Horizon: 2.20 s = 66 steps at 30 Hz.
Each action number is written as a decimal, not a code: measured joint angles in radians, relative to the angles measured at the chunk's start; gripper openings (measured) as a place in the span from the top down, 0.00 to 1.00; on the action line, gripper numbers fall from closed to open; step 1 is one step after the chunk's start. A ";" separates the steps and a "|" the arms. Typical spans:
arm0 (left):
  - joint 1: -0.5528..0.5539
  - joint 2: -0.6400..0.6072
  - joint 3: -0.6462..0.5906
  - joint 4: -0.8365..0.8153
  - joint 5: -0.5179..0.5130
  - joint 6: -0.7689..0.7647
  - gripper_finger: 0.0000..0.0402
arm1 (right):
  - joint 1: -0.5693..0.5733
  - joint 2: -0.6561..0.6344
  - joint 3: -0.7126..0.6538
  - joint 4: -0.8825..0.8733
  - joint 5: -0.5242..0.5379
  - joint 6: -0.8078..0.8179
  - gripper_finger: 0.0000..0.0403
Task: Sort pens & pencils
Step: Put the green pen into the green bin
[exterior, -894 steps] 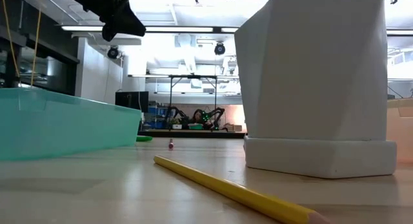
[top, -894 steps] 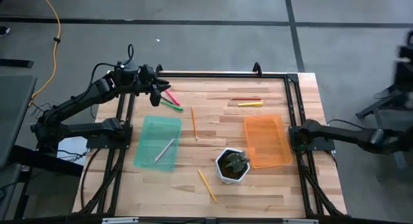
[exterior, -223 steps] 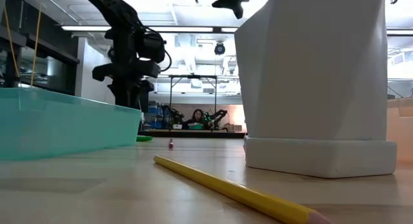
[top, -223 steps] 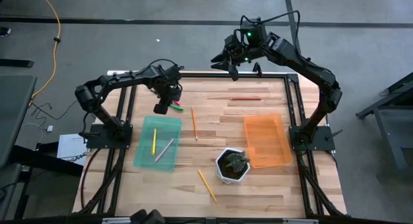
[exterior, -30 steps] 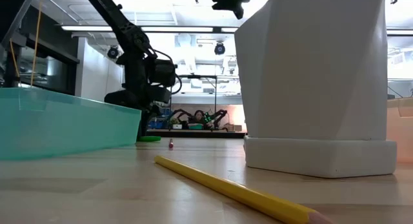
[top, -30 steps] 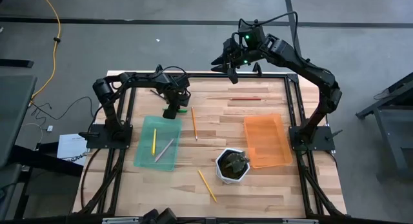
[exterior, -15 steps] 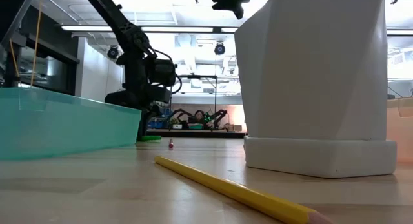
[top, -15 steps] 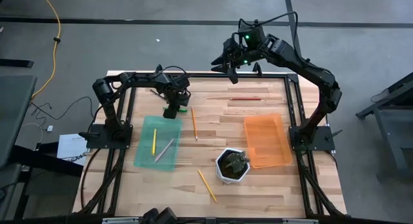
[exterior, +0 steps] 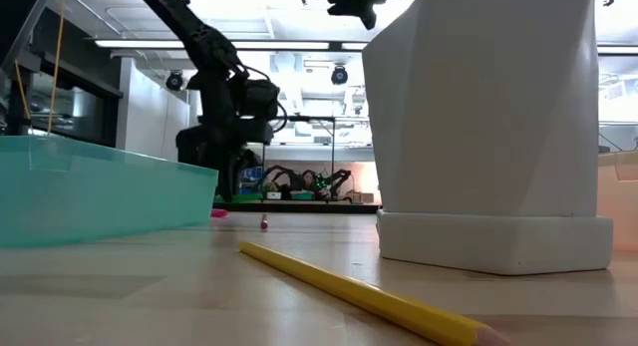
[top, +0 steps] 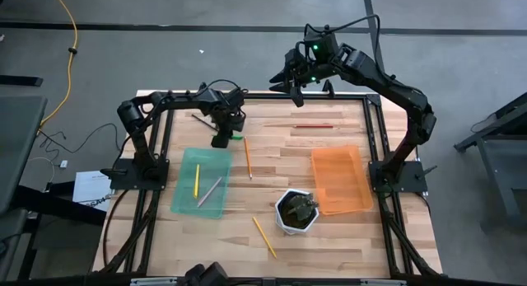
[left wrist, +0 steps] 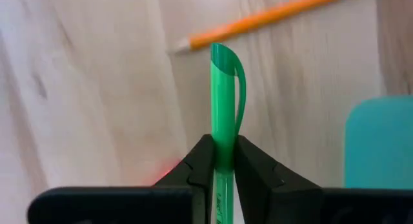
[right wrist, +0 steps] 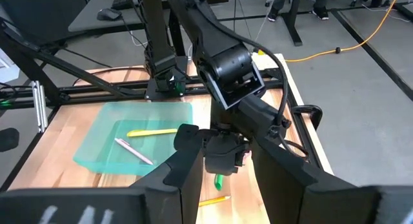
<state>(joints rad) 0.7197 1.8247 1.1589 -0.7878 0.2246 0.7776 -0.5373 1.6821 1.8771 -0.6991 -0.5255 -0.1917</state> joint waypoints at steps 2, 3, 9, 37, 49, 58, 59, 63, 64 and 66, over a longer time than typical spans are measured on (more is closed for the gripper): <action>0.000 0.000 0.028 -0.036 0.012 0.000 0.91 | 0.000 0.000 0.000 0.000 0.000 0.004 0.69; 0.000 0.000 0.041 -0.053 0.016 0.000 0.91 | 0.000 0.000 0.000 0.000 0.000 0.005 0.69; 0.000 -0.001 0.130 -0.181 0.062 0.001 0.90 | 0.000 0.000 0.000 -0.007 0.000 0.002 0.69; -0.026 -0.313 0.221 -0.428 0.099 -0.104 0.90 | -0.026 0.000 0.000 -0.023 -0.001 -0.019 0.69; -0.216 -0.515 -0.035 -0.380 0.104 -0.361 0.90 | -0.026 0.000 0.000 -0.039 -0.006 -0.022 0.69; -0.372 -0.648 -0.254 -0.197 0.038 -0.704 0.90 | -0.026 0.000 0.000 -0.039 -0.006 -0.031 0.69; -0.384 -0.653 -0.264 -0.198 0.021 -0.723 0.90 | -0.026 0.000 0.000 -0.039 -0.006 -0.031 0.69; -0.408 -0.661 -0.311 -0.201 -0.008 -0.762 0.90 | -0.026 0.000 0.000 -0.039 -0.006 -0.031 0.69; -0.407 -0.662 -0.324 -0.200 -0.008 -0.768 0.90 | -0.025 0.000 0.000 -0.039 -0.006 -0.030 0.69; -0.407 -0.662 -0.351 -0.194 -0.008 -0.784 0.90 | -0.025 0.000 0.000 -0.039 -0.006 -0.028 0.69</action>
<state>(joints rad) 0.3130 1.1625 0.8078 -0.9817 0.2161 -0.0066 -0.5625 1.6821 1.8771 -0.7385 -0.5312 -0.2196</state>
